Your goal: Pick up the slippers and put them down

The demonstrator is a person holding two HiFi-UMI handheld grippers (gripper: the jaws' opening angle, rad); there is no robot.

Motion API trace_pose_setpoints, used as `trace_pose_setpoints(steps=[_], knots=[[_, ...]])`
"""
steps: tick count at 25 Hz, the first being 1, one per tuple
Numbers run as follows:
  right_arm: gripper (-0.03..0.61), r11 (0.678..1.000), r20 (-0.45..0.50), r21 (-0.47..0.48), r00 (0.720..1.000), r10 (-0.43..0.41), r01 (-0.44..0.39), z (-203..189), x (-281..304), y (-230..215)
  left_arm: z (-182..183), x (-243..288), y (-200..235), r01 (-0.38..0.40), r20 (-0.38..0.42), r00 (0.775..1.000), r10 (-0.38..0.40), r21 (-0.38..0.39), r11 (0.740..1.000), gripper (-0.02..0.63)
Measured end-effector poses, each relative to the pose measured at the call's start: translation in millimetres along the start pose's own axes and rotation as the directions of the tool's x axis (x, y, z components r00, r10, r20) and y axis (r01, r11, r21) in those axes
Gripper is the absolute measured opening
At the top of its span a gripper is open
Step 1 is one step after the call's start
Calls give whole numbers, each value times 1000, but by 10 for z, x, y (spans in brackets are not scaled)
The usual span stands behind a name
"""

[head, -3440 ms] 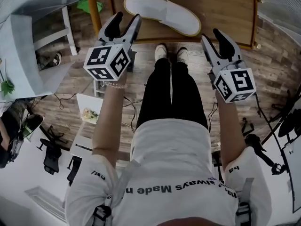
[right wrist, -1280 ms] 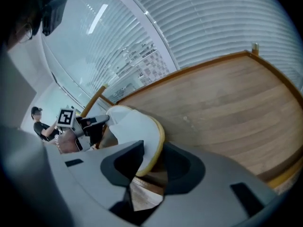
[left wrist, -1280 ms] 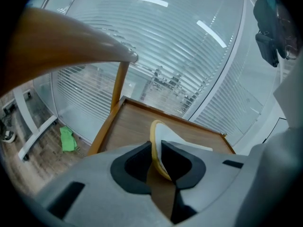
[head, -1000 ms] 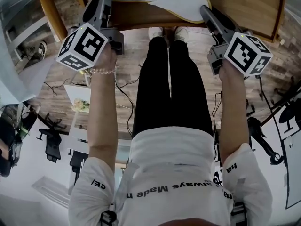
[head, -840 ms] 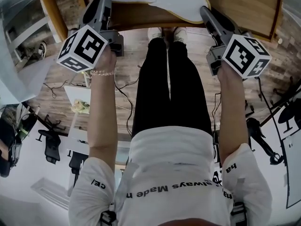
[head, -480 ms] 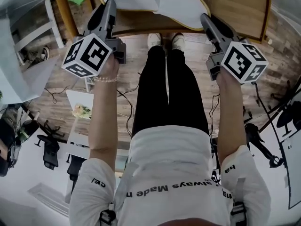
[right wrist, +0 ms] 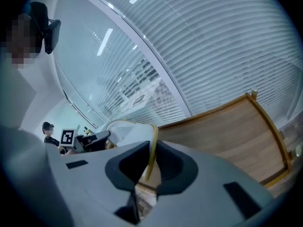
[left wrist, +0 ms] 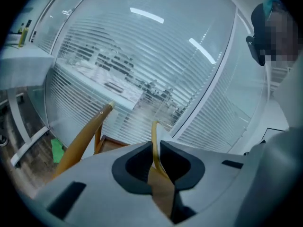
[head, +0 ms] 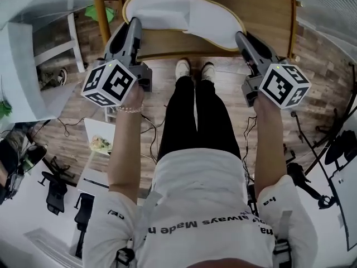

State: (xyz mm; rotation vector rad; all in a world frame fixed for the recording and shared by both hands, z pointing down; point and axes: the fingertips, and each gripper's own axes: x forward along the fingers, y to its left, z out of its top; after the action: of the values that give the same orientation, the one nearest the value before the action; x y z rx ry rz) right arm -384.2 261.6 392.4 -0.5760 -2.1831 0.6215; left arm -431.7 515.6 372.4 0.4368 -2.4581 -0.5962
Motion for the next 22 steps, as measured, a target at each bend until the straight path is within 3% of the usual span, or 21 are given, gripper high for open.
trace_pose_setpoints(steps=[13, 22], knots=[[44, 996, 104, -65, 992, 66, -59, 892, -770, 716, 965, -636, -818, 60, 100, 993, -62, 27, 998, 51], [43, 990, 170, -109, 979, 112, -94, 1243, -1378, 1266, 1428, -1278, -1330, 97, 153, 983, -106, 66, 993, 51]])
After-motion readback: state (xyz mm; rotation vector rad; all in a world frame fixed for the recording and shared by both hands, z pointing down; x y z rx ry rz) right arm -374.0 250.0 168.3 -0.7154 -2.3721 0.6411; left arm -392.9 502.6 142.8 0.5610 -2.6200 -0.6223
